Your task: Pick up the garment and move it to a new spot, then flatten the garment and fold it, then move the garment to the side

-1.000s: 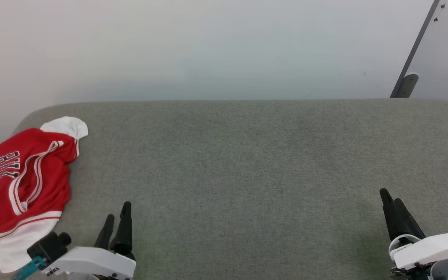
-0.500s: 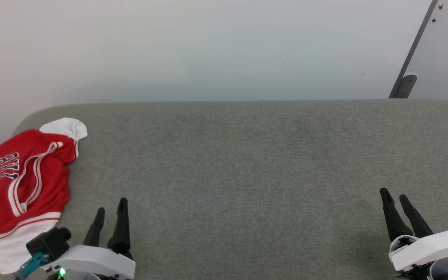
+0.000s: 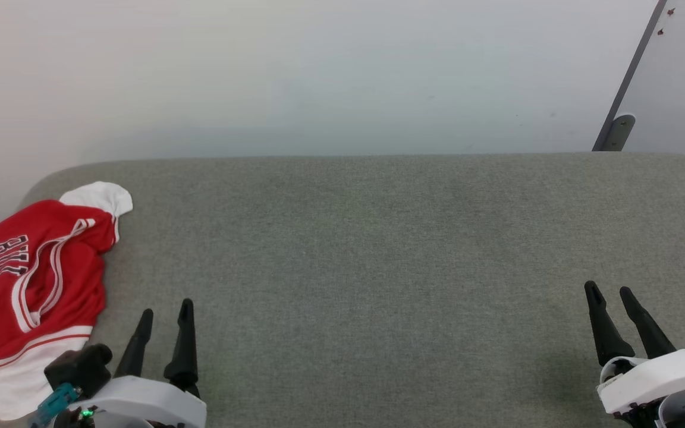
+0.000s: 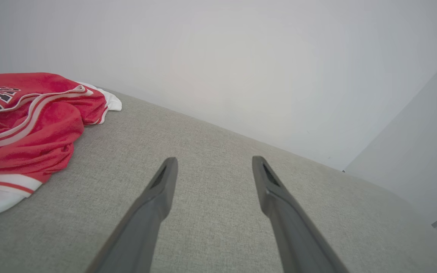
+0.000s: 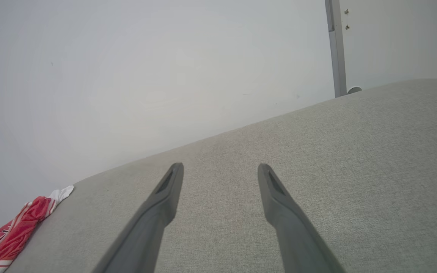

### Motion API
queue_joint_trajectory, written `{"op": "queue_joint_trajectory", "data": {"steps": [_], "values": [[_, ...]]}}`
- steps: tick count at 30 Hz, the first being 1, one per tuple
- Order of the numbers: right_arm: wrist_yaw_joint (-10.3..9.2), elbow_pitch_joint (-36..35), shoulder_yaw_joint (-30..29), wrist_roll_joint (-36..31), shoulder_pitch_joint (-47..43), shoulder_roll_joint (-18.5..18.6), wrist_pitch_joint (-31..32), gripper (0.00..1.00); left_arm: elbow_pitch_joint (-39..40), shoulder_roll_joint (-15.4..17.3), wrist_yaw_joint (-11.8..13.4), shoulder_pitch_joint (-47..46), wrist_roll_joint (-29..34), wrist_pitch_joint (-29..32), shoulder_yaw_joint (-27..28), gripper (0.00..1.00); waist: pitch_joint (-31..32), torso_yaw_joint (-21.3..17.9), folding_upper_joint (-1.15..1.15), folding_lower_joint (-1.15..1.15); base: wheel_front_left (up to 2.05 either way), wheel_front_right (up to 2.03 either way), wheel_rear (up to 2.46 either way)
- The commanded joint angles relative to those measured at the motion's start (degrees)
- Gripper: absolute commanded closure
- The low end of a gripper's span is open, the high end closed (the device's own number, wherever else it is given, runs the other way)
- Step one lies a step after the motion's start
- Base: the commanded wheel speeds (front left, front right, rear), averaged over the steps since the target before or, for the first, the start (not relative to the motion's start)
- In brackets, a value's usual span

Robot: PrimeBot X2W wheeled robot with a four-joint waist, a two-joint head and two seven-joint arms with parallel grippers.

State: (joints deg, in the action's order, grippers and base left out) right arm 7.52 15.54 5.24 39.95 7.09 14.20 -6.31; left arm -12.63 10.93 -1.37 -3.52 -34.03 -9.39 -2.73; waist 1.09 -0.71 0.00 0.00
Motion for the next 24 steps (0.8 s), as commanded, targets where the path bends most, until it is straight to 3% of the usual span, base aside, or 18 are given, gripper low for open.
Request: {"op": "queue_joint_trajectory", "data": {"steps": [1,24], "values": [[-0.04,-0.7,0.0,-1.7,1.0,0.6,-0.5,0.0,0.5,0.3,-0.3,-0.6,2.0,-0.7,0.2,0.0,0.0,0.0,0.0,0.0,0.0,0.0,0.0],[-0.05,-2.0,0.6,-12.2,0.8,1.9,-2.4,0.0,-0.3,0.3,-2.4,-0.8,13.2,-3.5,1.2,0.0,0.3,-0.4,0.0,0.0,0.0,0.0,0.0]]}}
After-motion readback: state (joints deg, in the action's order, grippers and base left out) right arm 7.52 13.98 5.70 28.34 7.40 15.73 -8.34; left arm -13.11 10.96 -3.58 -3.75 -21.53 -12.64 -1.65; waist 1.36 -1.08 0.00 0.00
